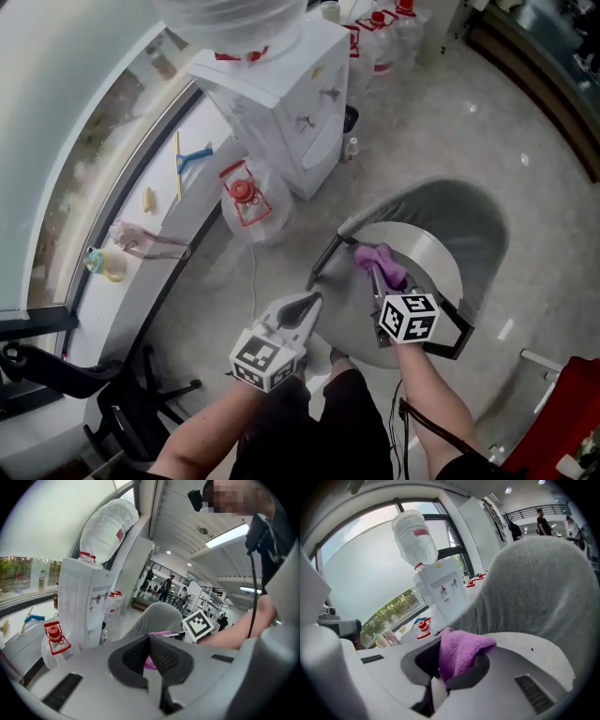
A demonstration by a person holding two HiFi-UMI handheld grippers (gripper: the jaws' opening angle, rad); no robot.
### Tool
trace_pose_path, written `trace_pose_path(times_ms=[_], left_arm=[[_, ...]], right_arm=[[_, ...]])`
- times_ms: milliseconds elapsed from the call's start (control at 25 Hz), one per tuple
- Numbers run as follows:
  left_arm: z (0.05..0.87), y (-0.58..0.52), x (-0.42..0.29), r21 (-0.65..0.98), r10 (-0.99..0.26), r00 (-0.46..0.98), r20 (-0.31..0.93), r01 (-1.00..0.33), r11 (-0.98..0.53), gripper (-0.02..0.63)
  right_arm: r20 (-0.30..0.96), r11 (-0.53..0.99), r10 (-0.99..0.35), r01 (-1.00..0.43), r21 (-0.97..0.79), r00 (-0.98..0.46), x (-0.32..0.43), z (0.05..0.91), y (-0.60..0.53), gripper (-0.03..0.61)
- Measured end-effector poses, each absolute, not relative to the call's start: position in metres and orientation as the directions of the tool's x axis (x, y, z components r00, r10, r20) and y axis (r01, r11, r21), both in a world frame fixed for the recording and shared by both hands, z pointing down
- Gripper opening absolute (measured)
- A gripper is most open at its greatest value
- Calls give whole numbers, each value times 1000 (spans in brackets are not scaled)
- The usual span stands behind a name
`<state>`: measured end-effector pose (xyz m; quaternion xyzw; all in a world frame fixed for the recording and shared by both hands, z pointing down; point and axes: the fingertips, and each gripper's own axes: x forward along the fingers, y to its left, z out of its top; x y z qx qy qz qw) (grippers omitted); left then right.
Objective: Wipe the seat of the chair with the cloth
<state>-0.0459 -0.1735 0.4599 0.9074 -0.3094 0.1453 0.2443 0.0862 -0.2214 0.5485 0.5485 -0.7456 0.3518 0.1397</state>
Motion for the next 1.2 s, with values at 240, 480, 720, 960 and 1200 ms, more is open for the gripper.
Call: trace_pose_path(times_ms=[240, 480, 720, 960, 1200], left_arm=[[408, -169, -43, 315, -498, 783, 372, -611, -726, 3], [349, -166, -46, 267, -531, 790, 305, -606, -749, 3], [301, -163, -59, 240, -557, 786, 268, -615, -751, 3], [254, -151, -62, 242, -542, 815, 205, -579, -779, 3], [206, -141, -65, 183, -526, 839, 136, -543, -819, 3]], right_arm=[[512, 165, -793, -925, -343, -332, 100, 467, -197, 26], [443, 175, -841, -930, -323, -312, 107, 395, -176, 26], [362, 211, -880, -936, -282, -307, 104, 324, -158, 26], [284, 242, -912, -947, -210, -296, 98, 260, -139, 26], [224, 250, -933, -955, -160, -282, 94, 213, -120, 26]])
